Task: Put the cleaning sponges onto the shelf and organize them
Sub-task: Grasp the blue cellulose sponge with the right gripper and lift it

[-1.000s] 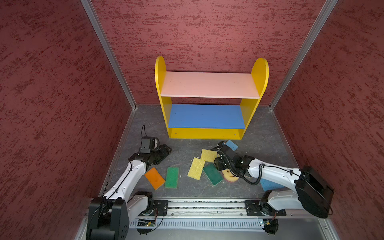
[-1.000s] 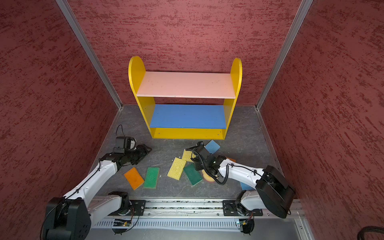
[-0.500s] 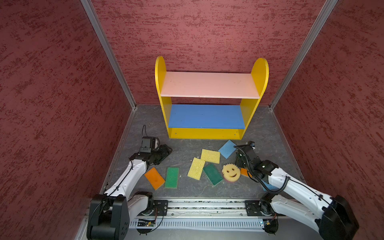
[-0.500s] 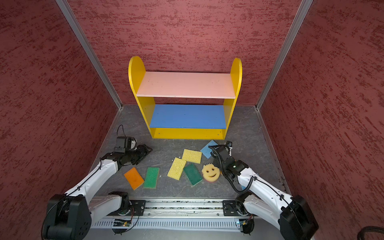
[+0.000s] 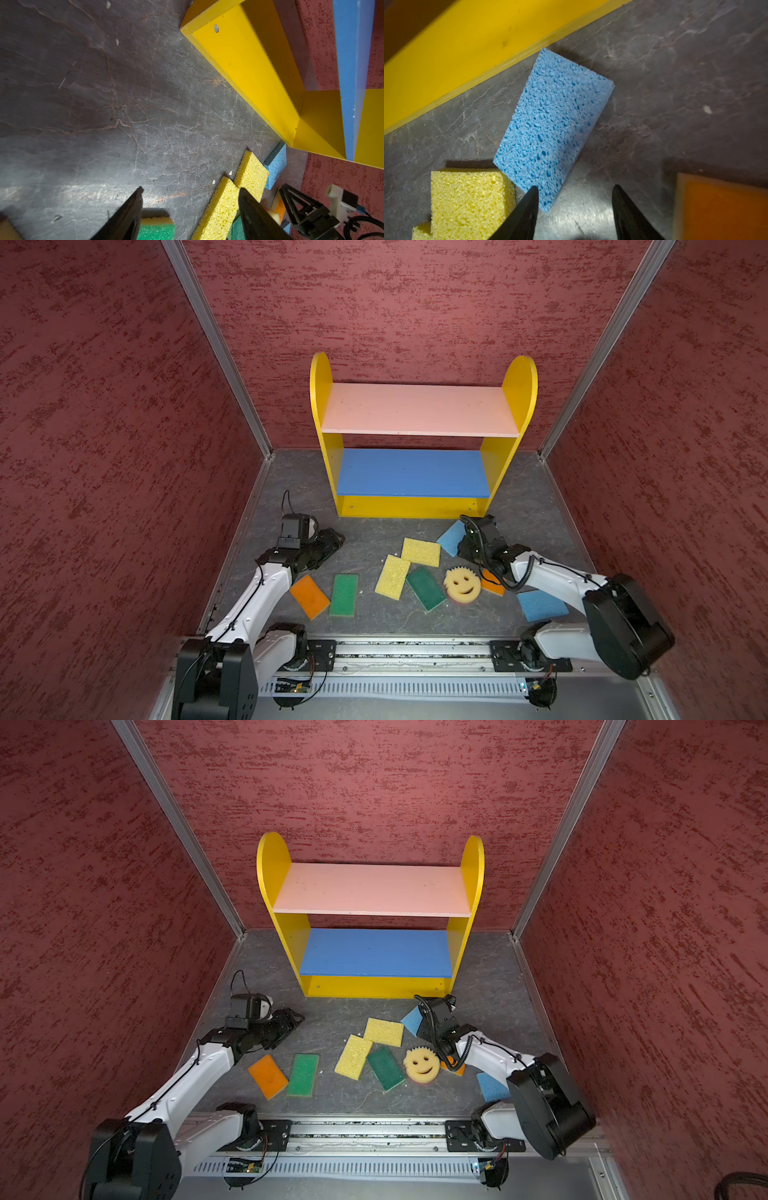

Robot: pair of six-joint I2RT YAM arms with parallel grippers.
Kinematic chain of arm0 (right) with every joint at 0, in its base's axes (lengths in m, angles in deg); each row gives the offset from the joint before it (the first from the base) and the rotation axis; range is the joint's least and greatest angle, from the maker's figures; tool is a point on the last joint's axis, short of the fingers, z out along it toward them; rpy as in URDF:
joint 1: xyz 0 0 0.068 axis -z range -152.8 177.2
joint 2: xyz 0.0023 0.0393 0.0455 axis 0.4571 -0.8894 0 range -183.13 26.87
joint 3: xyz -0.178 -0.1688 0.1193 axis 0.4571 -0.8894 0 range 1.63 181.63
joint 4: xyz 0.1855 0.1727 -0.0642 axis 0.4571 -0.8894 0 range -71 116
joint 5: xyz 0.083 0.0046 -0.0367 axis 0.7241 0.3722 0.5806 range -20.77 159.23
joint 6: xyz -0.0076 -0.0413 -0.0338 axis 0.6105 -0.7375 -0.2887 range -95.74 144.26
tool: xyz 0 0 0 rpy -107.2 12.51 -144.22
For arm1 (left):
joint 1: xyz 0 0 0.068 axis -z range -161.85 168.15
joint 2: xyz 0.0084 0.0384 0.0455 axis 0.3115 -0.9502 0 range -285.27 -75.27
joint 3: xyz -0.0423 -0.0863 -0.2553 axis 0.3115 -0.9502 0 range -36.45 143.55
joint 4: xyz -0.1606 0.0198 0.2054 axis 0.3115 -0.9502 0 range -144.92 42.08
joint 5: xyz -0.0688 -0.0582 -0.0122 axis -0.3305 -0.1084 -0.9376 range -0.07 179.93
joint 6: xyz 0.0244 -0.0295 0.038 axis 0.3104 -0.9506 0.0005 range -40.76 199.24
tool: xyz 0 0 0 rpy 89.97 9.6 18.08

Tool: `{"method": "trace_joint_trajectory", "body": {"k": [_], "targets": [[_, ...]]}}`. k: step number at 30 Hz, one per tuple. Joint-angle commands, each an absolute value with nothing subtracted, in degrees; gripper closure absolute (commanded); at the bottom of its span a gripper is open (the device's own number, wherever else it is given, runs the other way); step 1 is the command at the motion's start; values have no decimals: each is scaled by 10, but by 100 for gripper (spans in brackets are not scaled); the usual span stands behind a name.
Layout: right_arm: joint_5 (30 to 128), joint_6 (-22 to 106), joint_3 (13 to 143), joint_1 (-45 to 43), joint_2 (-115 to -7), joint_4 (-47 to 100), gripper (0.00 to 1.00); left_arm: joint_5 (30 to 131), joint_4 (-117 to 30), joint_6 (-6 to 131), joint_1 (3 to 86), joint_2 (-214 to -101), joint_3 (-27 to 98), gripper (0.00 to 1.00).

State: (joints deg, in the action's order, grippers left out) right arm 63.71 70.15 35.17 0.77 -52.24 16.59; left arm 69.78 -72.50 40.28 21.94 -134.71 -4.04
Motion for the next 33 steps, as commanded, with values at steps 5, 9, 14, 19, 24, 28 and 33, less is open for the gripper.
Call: {"method": "trace_joint_trajectory", "body": {"k": [5, 9, 14, 19, 24, 28, 33], "targets": [[670, 734, 375, 22, -599, 261, 51, 699, -735, 411, 214, -1341, -47, 27], [671, 752, 359, 24, -611, 297, 65, 699, -725, 408, 213, -1342, -51, 26], [665, 770, 331, 25, -599, 319, 88, 694, -720, 404, 214, -1350, -49, 27], [659, 760, 307, 25, -553, 326, 100, 683, -712, 399, 215, -1365, -37, 26], [660, 733, 297, 25, -489, 309, 100, 675, -702, 393, 218, -1366, -32, 26], [661, 708, 300, 25, -442, 271, 100, 667, -700, 388, 226, -1361, -30, 25], [726, 678, 304, 23, -420, 273, 100, 645, -665, 385, 266, -1353, -33, 24]]}}
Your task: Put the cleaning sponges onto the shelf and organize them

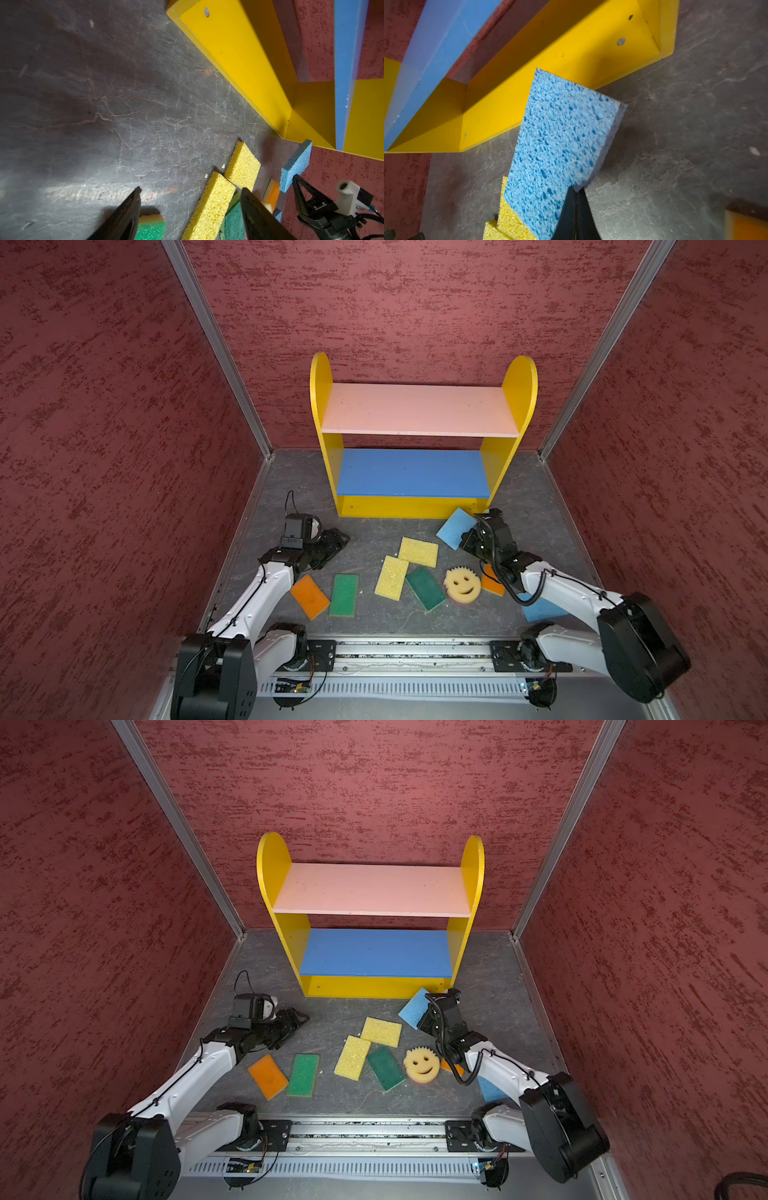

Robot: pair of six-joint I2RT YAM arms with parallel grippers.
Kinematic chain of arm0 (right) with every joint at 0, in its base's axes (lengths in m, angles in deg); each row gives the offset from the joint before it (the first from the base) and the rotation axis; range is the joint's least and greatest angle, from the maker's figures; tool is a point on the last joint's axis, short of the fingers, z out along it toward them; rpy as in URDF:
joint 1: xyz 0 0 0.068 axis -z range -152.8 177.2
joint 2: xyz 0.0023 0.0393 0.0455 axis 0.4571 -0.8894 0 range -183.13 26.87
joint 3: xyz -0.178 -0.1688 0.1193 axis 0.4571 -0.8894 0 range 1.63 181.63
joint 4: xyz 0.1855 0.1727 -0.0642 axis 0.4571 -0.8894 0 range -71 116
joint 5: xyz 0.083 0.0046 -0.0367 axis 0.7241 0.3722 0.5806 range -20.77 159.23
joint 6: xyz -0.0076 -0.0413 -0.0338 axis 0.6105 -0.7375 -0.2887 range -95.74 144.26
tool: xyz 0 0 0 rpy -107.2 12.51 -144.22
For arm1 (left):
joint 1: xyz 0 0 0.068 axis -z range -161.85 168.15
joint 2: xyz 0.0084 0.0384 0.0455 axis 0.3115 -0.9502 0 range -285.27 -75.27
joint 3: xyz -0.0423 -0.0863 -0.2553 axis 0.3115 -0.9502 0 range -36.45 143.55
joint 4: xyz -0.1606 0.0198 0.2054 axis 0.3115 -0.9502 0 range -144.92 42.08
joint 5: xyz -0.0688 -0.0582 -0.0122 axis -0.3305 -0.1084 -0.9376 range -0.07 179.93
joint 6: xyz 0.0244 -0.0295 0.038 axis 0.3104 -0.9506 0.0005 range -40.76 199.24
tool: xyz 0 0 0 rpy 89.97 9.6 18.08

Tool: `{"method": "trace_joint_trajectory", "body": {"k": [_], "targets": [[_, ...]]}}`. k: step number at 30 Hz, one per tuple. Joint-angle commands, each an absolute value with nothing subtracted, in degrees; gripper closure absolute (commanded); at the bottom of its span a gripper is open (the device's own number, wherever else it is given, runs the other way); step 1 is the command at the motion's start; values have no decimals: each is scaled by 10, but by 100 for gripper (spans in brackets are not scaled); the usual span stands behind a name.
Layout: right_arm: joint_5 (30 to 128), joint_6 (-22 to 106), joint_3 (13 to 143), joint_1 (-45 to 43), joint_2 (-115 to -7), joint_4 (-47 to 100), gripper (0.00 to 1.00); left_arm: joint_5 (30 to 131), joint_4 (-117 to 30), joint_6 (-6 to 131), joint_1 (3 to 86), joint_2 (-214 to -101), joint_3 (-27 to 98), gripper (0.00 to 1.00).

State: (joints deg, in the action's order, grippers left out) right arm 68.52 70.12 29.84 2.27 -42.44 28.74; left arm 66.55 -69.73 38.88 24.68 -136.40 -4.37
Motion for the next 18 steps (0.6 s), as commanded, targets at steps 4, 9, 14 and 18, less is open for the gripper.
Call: {"method": "trace_joint_trajectory", "body": {"k": [4, 9, 14, 18], "targets": [[783, 654, 304, 4, -434, 316, 100, 631, -621, 388, 311, -1348, -36, 22], [799, 629, 337, -58, -478, 331, 100, 615, -576, 383, 375, -1367, -31, 20], [816, 603, 389, -119, -529, 349, 100, 631, -523, 337, 441, -1403, -42, 18], [871, 605, 415, -132, -561, 381, 100, 643, -478, 316, 473, -1429, -47, 23]]}}
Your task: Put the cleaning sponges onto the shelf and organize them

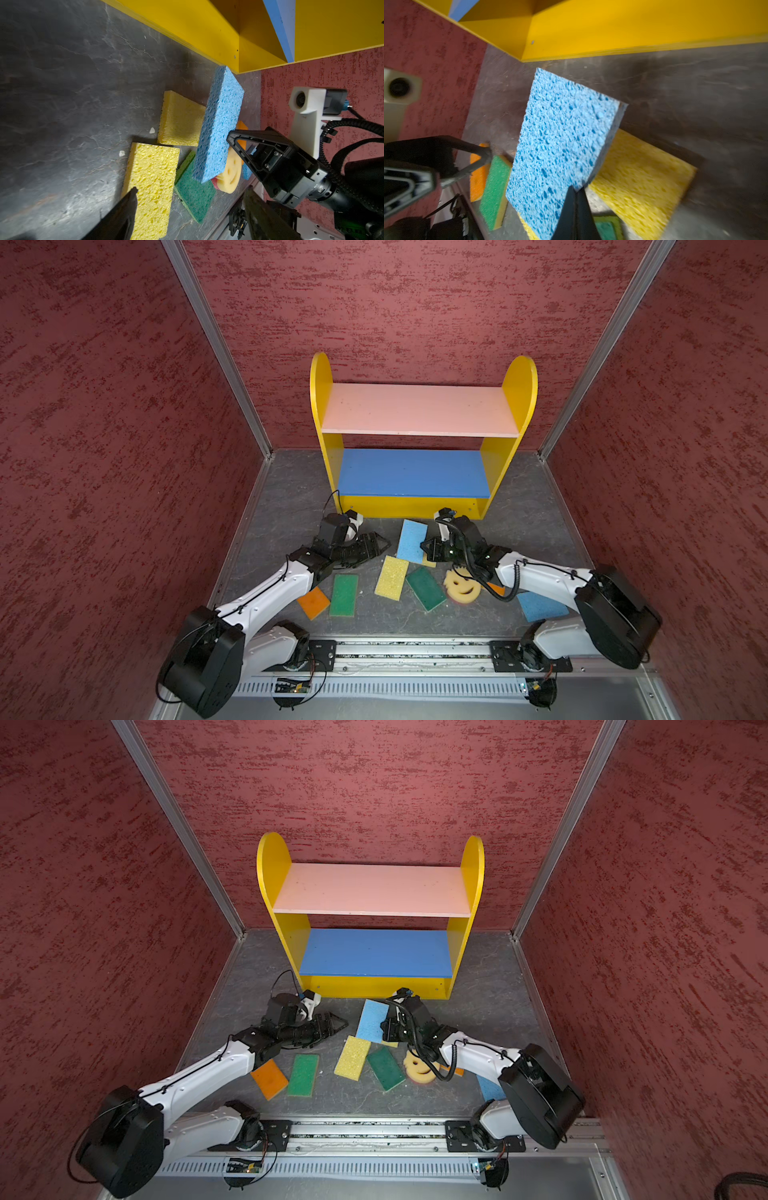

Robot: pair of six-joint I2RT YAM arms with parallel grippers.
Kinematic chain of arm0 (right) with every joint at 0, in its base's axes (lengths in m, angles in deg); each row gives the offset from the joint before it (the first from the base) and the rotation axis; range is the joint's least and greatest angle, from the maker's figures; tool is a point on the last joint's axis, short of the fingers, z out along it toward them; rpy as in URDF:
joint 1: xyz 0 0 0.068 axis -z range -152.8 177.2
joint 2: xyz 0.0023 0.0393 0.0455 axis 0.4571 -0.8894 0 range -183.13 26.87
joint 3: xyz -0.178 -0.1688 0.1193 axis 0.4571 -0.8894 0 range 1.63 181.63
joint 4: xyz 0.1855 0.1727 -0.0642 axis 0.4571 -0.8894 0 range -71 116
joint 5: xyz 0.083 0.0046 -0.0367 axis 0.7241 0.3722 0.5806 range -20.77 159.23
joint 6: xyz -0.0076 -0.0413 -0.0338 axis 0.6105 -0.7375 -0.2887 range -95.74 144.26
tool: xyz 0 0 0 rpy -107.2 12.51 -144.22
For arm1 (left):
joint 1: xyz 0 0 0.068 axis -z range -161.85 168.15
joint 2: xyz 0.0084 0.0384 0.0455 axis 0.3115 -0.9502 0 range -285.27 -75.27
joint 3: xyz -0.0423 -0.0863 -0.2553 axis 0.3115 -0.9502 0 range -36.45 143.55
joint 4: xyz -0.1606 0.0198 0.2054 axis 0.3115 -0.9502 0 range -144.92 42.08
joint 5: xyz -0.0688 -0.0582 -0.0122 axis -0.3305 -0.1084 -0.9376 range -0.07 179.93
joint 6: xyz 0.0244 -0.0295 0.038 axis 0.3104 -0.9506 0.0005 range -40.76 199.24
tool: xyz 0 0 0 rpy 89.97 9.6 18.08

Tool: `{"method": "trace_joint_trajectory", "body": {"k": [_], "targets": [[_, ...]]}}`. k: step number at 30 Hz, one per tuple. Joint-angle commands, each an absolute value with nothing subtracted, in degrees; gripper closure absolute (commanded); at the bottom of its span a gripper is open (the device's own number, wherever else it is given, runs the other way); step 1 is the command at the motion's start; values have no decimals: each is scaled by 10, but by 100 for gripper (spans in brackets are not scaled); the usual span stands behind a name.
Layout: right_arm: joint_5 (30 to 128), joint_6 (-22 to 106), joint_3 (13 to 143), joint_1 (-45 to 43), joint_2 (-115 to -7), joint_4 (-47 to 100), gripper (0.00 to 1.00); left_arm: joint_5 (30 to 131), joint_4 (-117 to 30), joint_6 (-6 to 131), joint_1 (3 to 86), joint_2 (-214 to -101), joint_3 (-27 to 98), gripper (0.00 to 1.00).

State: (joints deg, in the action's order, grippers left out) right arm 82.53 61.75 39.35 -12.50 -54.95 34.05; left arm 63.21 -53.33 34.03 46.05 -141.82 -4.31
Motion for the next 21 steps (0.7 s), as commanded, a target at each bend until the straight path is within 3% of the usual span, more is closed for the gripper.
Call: {"method": "trace_joint_trajectory", "body": {"k": [1, 7, 14, 15, 18, 21], "targets": [[877, 602, 425, -137, -582, 374, 100, 643, -473, 314, 480, -1436, -43, 26], [903, 599, 456, -158, -602, 368, 100, 654, -475, 324, 506, -1458, -14, 37], [908, 626, 442, -160, -591, 403, 100, 657, -493, 329, 510, -1472, 3, 83], [908, 631, 440, -160, -590, 407, 95, 660, -499, 331, 509, -1472, 7, 88], [909, 654, 430, -160, -589, 428, 65, 666, -512, 336, 509, -1469, 14, 97], [920, 682, 413, -160, -591, 466, 51, 673, -524, 341, 507, -1461, 20, 99]]}}
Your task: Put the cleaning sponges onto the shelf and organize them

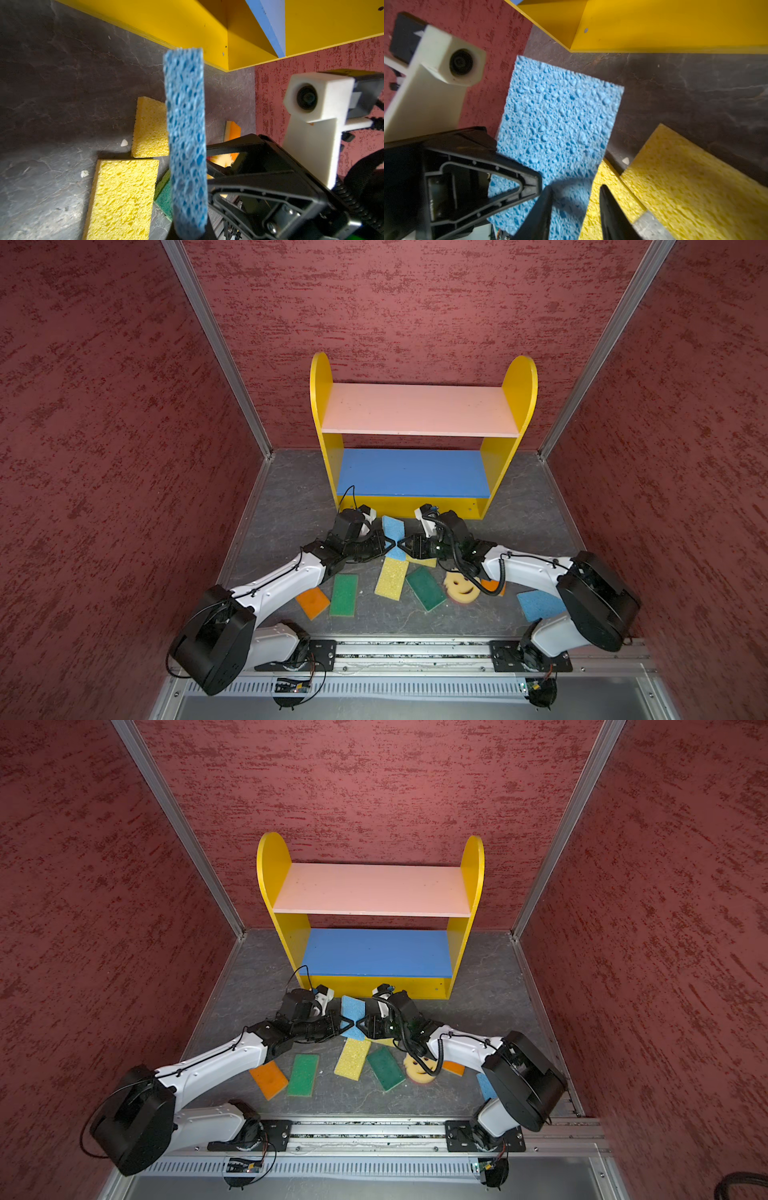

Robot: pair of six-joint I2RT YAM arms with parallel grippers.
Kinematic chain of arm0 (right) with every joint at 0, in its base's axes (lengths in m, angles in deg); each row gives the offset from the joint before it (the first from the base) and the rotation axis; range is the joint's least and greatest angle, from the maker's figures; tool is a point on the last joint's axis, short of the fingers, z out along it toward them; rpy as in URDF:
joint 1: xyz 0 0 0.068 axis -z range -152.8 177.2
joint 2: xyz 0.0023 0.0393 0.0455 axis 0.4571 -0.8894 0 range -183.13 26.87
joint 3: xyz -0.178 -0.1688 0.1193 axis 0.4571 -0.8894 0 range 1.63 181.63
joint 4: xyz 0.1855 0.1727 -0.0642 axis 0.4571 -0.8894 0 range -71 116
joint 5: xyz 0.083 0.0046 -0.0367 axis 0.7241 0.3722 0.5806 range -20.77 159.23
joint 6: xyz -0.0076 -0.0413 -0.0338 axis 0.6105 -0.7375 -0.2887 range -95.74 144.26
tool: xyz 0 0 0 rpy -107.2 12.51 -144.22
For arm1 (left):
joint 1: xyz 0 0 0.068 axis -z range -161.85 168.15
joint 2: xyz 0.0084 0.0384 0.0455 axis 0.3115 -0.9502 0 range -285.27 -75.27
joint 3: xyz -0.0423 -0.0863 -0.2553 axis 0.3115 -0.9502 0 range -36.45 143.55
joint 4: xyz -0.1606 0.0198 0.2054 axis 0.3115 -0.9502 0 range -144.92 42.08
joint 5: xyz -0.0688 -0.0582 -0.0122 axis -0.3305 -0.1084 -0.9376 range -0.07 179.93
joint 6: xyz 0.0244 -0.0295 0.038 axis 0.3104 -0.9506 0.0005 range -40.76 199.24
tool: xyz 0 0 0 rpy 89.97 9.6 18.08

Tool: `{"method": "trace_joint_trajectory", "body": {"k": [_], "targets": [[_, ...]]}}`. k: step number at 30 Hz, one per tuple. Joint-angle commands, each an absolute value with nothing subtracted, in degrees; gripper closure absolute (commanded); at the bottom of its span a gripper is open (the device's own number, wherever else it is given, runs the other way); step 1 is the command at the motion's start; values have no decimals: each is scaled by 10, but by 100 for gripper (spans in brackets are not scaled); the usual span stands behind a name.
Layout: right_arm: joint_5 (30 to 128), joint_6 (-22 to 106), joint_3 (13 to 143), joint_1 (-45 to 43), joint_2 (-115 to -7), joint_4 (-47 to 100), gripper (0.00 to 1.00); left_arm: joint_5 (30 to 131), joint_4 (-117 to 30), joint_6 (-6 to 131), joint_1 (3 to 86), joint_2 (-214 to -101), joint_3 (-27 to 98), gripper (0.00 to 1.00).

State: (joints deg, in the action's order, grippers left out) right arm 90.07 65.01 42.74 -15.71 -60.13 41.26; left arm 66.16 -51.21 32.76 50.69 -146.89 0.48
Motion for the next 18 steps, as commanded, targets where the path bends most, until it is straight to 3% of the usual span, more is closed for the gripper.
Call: {"method": "trace_joint_trajectory", "body": {"k": [1, 18], "targets": [[926, 694, 405, -160, -591, 483, 49, 676, -529, 345, 505, -1457, 21, 99], [982, 837, 365, -191, -651, 704, 44, 640, -478, 306, 452, -1405, -39, 100]]}}
